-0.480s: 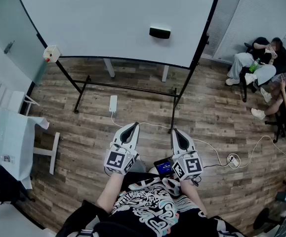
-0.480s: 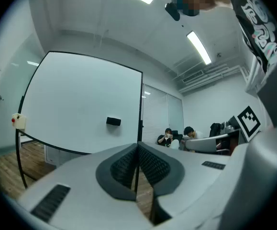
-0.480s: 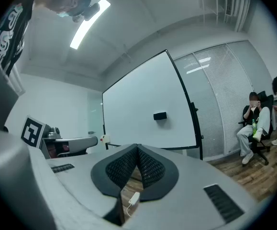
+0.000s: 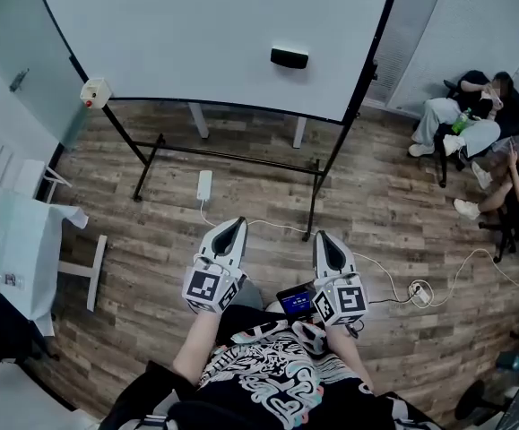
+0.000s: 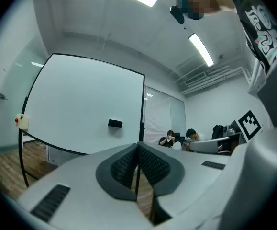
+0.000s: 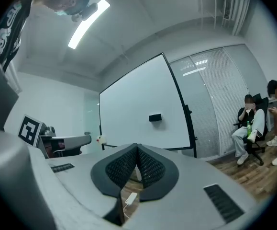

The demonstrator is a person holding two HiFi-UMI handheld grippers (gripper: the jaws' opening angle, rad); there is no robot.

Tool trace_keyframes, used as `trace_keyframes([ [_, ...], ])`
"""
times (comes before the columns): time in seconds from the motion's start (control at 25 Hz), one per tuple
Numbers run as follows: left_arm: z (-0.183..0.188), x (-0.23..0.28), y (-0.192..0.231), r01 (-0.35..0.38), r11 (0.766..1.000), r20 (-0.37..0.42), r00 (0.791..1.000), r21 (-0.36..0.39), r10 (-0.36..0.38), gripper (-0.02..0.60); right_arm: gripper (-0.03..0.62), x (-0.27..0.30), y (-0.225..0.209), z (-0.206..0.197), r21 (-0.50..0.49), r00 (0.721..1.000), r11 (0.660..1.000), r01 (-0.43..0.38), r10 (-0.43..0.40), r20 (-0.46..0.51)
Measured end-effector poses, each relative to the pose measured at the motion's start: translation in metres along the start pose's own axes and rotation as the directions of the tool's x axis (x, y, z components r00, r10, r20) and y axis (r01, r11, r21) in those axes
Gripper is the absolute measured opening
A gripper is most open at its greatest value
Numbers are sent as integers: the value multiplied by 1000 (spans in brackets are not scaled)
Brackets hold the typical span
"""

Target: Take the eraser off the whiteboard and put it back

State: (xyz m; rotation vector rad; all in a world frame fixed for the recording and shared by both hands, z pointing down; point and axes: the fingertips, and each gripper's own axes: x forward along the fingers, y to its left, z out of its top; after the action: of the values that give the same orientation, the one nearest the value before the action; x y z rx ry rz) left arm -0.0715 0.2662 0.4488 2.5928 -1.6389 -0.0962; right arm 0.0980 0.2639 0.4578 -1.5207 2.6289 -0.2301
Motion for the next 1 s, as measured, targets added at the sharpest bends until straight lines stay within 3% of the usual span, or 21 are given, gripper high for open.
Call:
trace_keyframes([
  [0.24, -5, 1, -9, 30, 999, -31, 999, 12, -29, 11, 12, -6, 1, -1, -4, 1000, 1000, 0, 0, 1],
  [0.6, -7, 21, 13, -23, 999, -33, 999, 47, 25, 11, 12, 20, -9, 3, -17, 1000, 1000, -10, 11, 27],
  [0.84, -20, 60, 44, -46, 999, -49, 998, 19, 47, 11, 12, 59, -29, 0, -16, 1000, 1000, -4, 4, 18],
  [1.0, -22, 101, 66, -48, 997, -62, 997, 66, 52, 11, 12, 99, -52, -2, -15, 1000, 1000, 17, -17, 8],
])
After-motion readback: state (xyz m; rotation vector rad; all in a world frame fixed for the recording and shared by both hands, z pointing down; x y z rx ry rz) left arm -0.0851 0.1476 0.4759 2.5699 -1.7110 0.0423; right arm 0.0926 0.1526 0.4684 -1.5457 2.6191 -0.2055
